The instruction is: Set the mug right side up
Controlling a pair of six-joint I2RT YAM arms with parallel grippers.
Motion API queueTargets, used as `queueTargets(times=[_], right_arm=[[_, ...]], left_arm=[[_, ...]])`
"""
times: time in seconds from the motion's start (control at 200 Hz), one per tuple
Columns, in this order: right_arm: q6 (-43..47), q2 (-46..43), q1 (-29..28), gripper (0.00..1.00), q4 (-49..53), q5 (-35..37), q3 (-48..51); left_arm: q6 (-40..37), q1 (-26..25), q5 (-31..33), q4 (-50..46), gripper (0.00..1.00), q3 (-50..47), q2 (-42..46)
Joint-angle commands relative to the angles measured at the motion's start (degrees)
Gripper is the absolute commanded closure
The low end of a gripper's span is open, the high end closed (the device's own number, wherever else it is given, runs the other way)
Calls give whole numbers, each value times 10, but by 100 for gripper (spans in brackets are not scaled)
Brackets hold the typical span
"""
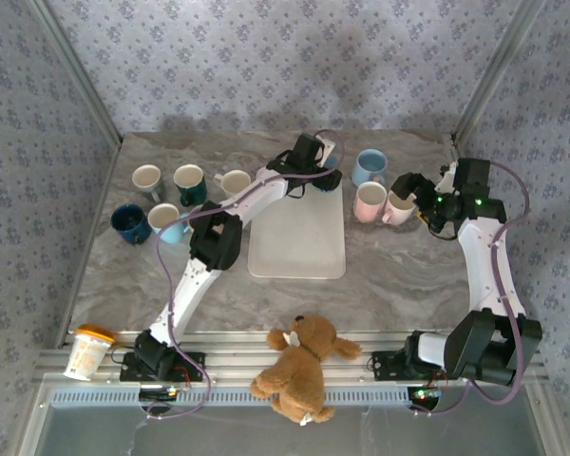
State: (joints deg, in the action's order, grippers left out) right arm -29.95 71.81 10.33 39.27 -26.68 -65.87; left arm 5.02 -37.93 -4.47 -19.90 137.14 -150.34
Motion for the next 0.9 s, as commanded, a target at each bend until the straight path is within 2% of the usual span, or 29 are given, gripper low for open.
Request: queueTargets(times=[0.0, 0.185, 0.32, 0.66, 0.894], right_arm=[[26, 0, -7, 0, 24, 19, -20], [32, -5, -9, 0, 11, 22, -15], [27, -5, -10, 0, -3, 13, -3], [42, -15, -11, 0, -42, 17, 26], [72, -36, -20, 9, -101, -5, 49]], left_arm=[[-6, -2, -27, 11, 26, 34, -18], [-14, -3, -45, 7, 43, 35, -9], [-21, -2, -44, 16, 44, 8, 19], [-17, -3, -59, 75, 47, -132, 143], [18, -2, -80, 89, 48, -239, 247]])
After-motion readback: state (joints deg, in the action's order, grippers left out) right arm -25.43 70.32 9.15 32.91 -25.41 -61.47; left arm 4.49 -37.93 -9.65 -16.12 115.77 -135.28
